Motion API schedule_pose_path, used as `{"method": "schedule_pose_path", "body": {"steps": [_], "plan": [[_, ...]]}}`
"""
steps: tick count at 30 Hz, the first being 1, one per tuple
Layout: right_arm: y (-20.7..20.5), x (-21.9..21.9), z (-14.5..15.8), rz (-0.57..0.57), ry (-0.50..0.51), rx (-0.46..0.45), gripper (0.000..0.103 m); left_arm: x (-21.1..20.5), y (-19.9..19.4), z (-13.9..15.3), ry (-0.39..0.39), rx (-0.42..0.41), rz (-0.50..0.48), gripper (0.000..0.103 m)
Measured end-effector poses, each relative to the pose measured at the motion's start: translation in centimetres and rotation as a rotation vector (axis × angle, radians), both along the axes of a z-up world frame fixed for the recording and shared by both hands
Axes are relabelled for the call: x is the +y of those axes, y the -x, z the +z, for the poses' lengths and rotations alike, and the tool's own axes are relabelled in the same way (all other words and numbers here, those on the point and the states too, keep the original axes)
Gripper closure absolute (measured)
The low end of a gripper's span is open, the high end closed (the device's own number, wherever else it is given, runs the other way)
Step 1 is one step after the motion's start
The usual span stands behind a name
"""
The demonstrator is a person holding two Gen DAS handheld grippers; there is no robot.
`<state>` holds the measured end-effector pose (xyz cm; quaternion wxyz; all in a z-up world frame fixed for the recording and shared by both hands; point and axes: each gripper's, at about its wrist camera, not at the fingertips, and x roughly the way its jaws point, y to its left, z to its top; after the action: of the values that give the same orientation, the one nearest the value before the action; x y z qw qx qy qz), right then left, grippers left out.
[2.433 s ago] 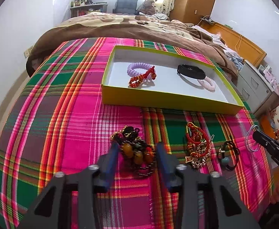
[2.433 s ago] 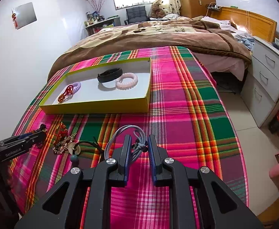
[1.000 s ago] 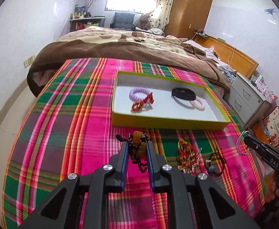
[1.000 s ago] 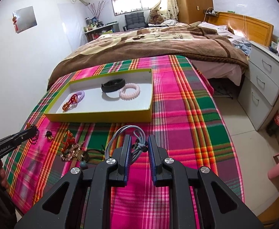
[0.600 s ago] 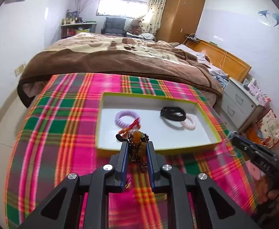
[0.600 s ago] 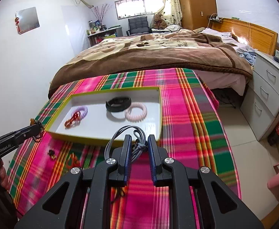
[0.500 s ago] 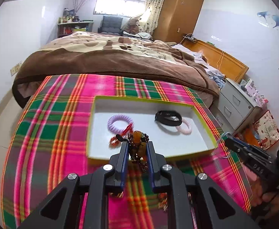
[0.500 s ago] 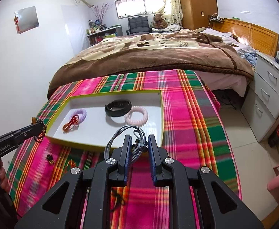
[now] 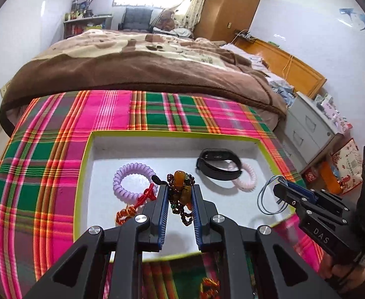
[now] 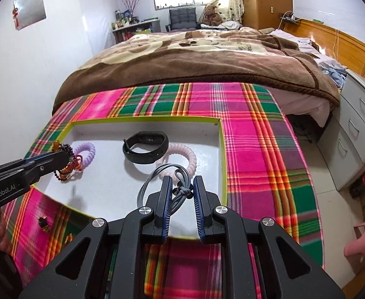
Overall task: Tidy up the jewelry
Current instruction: 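Carry the amber bracelet with the left tool while the right tool carries the grey cable into the box, then open the left tool to drop the amber bracelet while the right tool releases the grey cable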
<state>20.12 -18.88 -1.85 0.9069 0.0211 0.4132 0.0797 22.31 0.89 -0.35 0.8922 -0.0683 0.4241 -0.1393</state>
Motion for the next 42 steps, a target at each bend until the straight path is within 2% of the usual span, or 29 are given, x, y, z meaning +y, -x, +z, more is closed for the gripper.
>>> {"method": "schedule_pose_path", "body": {"steps": [8, 20, 33, 36, 38, 40, 42], "plan": [[-1.4, 0.3, -1.5, -0.004, 0.043, 0.037, 0.085, -0.9, -1.8, -1.9, -0.040, 0.026, -0.010, 0.085], [-1.5, 0.8, -2.0, -0.003, 0.078, 0.051, 0.085, -1.6, -2.5, -3.3, -0.042, 0.069, -0.026, 0.085], [-1.6, 0.9, -1.9, -0.004, 0.080, 0.049, 0.084, -1.7, -2.4, -3.4, -0.044, 0.076, -0.023, 0.084], [-1.5, 0.8, -1.8, -0.005, 0.079, 0.045, 0.083, -1.6, -2.2, -3.3, -0.043, 0.064, -0.011, 0.081], [-1.4, 0.8, -1.8, -0.010, 0.075, 0.038, 0.082, -1.3, -2.1, -3.1, -0.023, 0.055, -0.006, 0.076], [-1.4, 0.8, -1.7, -0.010, 0.069, 0.037, 0.073, -1.4, -2.0, -3.0, -0.026, 0.053, -0.013, 0.073], [-1.3, 0.7, -1.6, -0.004, 0.062, 0.035, 0.070, -1.5, -1.8, -2.8, -0.031, 0.048, -0.016, 0.072]]}}
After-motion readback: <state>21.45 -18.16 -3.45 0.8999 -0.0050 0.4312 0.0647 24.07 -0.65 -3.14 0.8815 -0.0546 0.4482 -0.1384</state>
